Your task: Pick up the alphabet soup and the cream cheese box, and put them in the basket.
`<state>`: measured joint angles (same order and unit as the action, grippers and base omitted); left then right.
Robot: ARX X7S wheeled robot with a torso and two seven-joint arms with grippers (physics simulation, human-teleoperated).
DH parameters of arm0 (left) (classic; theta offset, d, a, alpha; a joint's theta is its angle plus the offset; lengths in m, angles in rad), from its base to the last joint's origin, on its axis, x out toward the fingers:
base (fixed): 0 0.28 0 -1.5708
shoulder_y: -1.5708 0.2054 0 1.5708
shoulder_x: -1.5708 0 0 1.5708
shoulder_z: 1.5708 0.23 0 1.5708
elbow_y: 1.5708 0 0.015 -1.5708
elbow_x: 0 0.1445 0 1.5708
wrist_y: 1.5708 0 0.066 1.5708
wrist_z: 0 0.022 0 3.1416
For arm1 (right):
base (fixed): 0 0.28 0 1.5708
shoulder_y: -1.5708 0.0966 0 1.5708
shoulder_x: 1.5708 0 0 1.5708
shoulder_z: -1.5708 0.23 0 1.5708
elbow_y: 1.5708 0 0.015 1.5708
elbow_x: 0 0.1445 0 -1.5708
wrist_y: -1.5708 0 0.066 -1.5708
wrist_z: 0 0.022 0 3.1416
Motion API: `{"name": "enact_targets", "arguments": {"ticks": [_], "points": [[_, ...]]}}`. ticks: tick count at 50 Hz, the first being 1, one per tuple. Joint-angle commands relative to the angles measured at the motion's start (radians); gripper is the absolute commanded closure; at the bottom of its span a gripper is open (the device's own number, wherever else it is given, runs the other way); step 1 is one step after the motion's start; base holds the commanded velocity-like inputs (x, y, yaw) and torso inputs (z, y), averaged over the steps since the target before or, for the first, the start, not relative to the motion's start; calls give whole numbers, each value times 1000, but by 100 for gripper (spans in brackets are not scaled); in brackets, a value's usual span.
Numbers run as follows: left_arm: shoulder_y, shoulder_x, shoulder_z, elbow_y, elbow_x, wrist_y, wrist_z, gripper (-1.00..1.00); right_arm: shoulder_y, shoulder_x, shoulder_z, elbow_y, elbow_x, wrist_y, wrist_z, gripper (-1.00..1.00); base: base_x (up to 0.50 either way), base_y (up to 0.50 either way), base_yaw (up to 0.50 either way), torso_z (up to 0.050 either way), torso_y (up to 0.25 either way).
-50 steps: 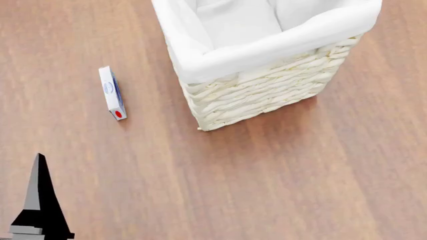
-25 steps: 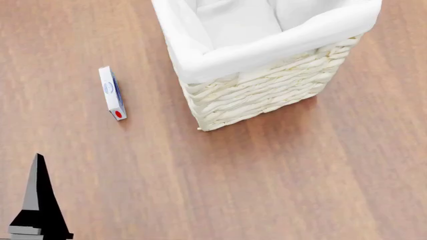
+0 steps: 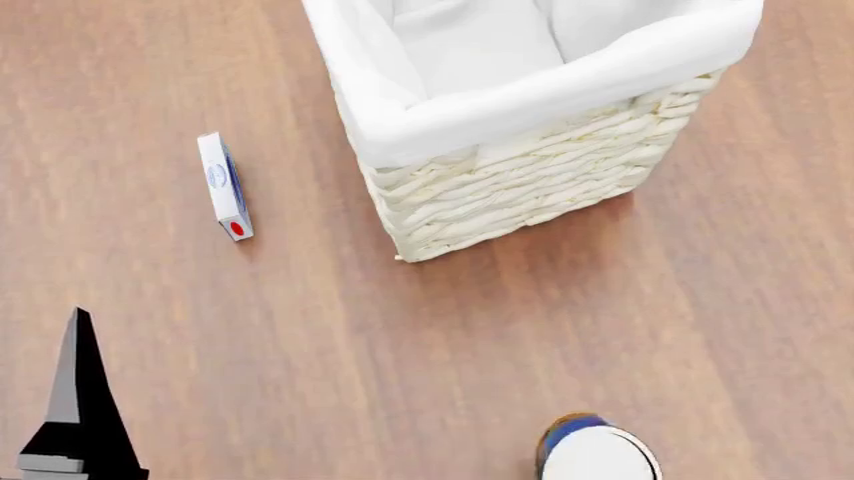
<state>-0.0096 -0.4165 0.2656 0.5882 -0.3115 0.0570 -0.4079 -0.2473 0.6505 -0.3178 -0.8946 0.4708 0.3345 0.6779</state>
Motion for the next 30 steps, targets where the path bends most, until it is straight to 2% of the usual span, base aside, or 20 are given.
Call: {"name": "enact_targets", "arguments": {"ticks": [1,3,5,8,9,11,21,30], "points": [[-4,-8,5,10,-4,-4,4,-100,392,184,-210,-152,-65,69,180,100,0,0,0,0,0],[-3,-10,5,8,-1,-2,4,-100,629,314,-408,-152,1,7,338,100,0,0,0,0,0],[-2,-10,6,8,0,-3,3,-100,867,388,-608,-152,63,-40,459,100,0,0,0,0,0],[-4,-9,14,13,5,-8,3,-100,1310,416,-918,-152,161,-73,557,100,0,0,0,0,0],[-7,-9,14,15,4,-11,2,-100,1357,412,-937,-152,200,-90,554,100,0,0,0,0,0],[-18,-12,14,21,3,-22,1,-100,1441,391,-888,-58,272,-125,444,100,0,0,0,0,0],[-30,-11,24,25,8,-37,-2,-100,1621,301,-791,179,406,-174,198,100,0,0,0,0,0],[-26,-18,23,38,0,-32,0,-100,1749,123,-712,624,618,-214,-111,100,0,0,0,0,0]]}}
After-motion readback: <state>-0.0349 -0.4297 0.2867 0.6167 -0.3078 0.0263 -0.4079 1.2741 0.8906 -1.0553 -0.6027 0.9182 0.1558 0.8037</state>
